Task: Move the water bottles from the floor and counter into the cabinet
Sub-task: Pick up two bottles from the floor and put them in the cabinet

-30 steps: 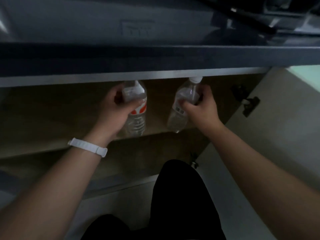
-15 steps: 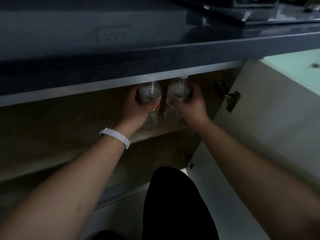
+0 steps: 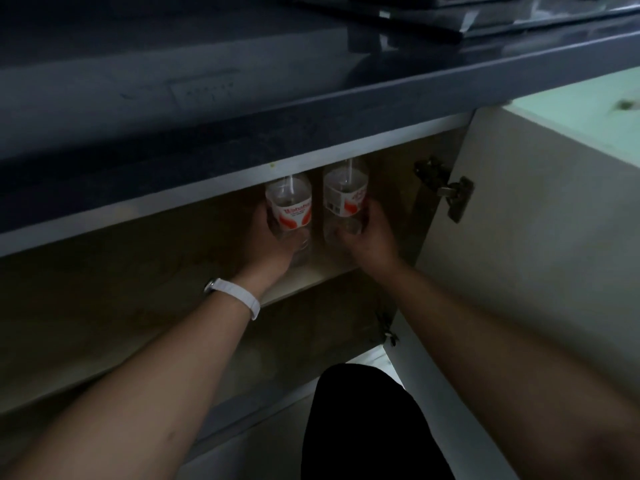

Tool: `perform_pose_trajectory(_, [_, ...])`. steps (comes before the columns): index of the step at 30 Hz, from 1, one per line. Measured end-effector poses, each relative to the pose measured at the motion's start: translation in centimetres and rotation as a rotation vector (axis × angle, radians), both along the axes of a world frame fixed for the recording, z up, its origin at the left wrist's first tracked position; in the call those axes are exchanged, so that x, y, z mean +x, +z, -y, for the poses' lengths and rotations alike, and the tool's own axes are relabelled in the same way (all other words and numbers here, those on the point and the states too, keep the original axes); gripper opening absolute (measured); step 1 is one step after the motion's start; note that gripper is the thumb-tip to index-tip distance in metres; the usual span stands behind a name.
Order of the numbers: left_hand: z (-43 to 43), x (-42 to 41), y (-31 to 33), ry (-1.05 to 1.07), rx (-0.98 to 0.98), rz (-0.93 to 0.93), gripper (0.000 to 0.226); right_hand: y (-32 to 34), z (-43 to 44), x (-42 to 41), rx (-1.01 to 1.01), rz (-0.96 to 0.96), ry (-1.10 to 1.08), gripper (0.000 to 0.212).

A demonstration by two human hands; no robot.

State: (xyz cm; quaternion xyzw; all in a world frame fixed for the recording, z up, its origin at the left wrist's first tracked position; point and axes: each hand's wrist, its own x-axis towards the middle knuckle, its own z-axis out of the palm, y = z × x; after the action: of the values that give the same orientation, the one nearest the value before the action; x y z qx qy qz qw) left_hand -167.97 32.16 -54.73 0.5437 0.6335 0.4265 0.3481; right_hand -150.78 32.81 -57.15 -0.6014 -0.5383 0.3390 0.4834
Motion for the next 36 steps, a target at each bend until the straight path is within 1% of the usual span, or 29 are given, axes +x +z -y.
perform_pose_trajectory(6, [-1.8,0.3,-0.1,-0.057,0.043,0.031,0.073,0.3,-1.7,0.2,0.004,-0.003,0.016,0.059])
perform_pose_trajectory(11, [-2.2,0.5,-0.3,-0.078,0.054,0.039,0.076,0.3,-1.9,0.1,-0.005,-0.003,0.027,0.061])
perform_pose_trajectory(14, [-1.4,0.5,-0.5,-0.077,0.035,0.019,0.077,0.9,-1.3,0.2,-0.010,0.011,0.062,0.057])
perform_pose_trajectory(18, [1.5,-0.8,-0.1,-0.102,0.046,-0.016,0.076,1.6,0.8,0.5,0.062,0.049,0.104,0.046])
perform_pose_trajectory(20, [3.7,-2.2,0.1,-0.148,0.042,-0.123,0.073,1.7,1.8,0.8,0.088,0.070,0.077,0.048])
perform_pose_trajectory(22, [5.6,-3.8,0.0,-0.199,0.048,-0.315,0.076,1.8,2.6,0.8,0.078,0.120,0.060,0.052])
perform_pose_trajectory(24, [7.0,-5.2,0.4,-0.213,0.058,-0.470,0.075,2.0,3.6,0.6,0.096,0.275,0.056,0.054])
perform_pose_trajectory(26, [8.2,-6.0,1.1,-0.201,0.070,-0.609,0.071,2.3,4.7,0.3,0.168,0.434,0.096,0.049])
perform_pose_trajectory(27, [8.7,-6.4,1.5,-0.196,0.095,-0.676,0.069,2.5,5.3,0.2,0.204,0.506,0.115,0.048])
perform_pose_trajectory(29, [9.6,-6.9,2.2,-0.200,0.172,-0.796,0.065,2.9,6.2,-0.1,0.235,0.658,0.150,0.051])
perform_pose_trajectory(31, [10.8,-7.6,3.0,-0.206,0.176,-0.899,0.061,3.9,7.0,-0.6,0.226,0.794,0.200,0.057])
perform_pose_trajectory(33, [12.3,-7.9,4.4,-0.230,0.118,-0.968,0.059,5.8,8.2,-1.1,0.195,0.904,0.255,0.057])
perform_pose_trajectory(36, [14.9,-8.2,8.0,-0.252,0.067,-1.025,0.057,10.1,10.5,-1.8,0.157,0.988,0.334,0.059])
